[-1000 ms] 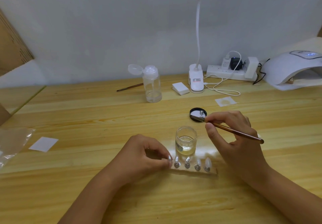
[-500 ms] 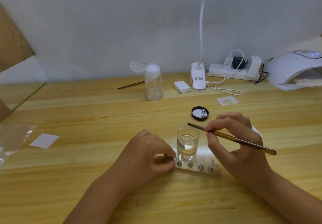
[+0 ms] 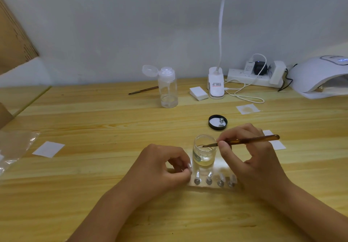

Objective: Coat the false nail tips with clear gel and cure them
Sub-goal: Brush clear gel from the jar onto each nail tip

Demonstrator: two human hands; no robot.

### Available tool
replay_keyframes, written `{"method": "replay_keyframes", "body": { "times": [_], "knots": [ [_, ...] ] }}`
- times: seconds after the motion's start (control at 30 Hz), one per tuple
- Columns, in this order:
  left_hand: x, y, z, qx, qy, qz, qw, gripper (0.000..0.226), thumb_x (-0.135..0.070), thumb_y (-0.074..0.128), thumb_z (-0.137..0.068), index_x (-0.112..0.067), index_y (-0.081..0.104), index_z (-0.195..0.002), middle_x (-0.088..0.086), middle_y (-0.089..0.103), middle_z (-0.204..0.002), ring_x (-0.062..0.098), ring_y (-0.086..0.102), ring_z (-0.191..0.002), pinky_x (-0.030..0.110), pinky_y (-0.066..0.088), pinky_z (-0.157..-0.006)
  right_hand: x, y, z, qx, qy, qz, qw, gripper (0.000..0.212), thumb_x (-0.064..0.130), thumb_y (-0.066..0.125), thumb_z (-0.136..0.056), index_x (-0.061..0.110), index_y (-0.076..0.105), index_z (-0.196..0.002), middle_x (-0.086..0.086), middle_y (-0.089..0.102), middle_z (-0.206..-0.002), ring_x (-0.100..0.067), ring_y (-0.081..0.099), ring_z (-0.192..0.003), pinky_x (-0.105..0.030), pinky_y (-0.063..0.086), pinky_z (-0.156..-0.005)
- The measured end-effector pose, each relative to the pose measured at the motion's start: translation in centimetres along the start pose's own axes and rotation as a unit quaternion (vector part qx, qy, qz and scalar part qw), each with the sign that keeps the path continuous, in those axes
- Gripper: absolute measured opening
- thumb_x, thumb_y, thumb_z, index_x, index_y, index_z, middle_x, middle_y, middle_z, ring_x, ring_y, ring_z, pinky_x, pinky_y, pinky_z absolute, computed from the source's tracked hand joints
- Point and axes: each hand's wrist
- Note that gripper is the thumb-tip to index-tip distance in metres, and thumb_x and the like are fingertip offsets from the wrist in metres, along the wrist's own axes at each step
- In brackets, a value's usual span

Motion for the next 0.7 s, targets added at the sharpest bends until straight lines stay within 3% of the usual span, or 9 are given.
{"method": "replay_keyframes", "body": {
  "times": [0.07,0.2,0.37,0.57,0.7],
  "knots": [
    [0.11,0.10,0.00,0.000,-0.004,0.003,1.000,0.009,-0.019,0.070,-0.074,-0.029,0.071,-0.074,-0.017,0.069,-0.069,0.005,0.066,-0.069,0.007,0.039,-0.057,0.02,0.01,-0.13,0.015,0.020,-0.011,1.000,0.003,0.025,0.065,-0.085,0.024,0.068,-0.084,0.015,0.062,-0.088,-0.008,0.056,-0.092,-0.033,0.044,-0.078],
    [0.24,0.22,-0.19,-0.006,-0.014,0.008,1.000,0.004,-0.025,0.068,-0.075,-0.028,0.071,-0.077,-0.014,0.070,-0.070,0.009,0.066,-0.072,0.013,0.046,-0.059,0.10,0.01,-0.38,0.049,0.043,-0.011,0.998,0.017,0.007,0.073,-0.084,0.024,0.069,-0.086,0.015,0.063,-0.089,-0.010,0.055,-0.095,-0.034,0.044,-0.081],
    [0.27,0.21,-0.21,-0.029,-0.016,-0.006,0.999,0.007,-0.022,0.074,-0.077,-0.029,0.074,-0.077,-0.016,0.069,-0.072,0.005,0.065,-0.072,0.007,0.039,-0.059,0.10,0.08,-0.39,0.068,0.063,-0.017,0.996,0.009,0.022,0.065,-0.083,0.031,0.066,-0.086,0.015,0.061,-0.090,-0.014,0.054,-0.099,-0.027,0.042,-0.083],
    [-0.06,0.24,-0.13,-0.046,-0.010,-0.010,0.999,0.008,-0.018,0.073,-0.080,-0.026,0.075,-0.078,-0.017,0.067,-0.069,-0.004,0.058,-0.063,0.004,0.034,-0.054,-0.03,0.13,-0.46,0.064,0.062,-0.022,0.996,0.005,0.024,0.064,-0.084,0.028,0.066,-0.084,0.015,0.060,-0.086,-0.013,0.057,-0.093,-0.027,0.037,-0.069],
    [0.02,0.19,-0.12,-0.053,-0.016,-0.014,0.998,0.011,-0.016,0.075,-0.082,-0.027,0.076,-0.082,-0.018,0.069,-0.073,0.002,0.062,-0.071,0.005,0.036,-0.059,-0.10,0.13,-0.45,0.060,0.063,-0.025,0.996,0.005,0.023,0.065,-0.084,0.028,0.067,-0.083,0.015,0.060,-0.086,-0.014,0.059,-0.092,-0.027,0.037,-0.067]
  ]
}}
Point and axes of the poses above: each hand's wrist, its own z-axis away from the middle knuckle, its own y-axis out of the palm, x = y × z
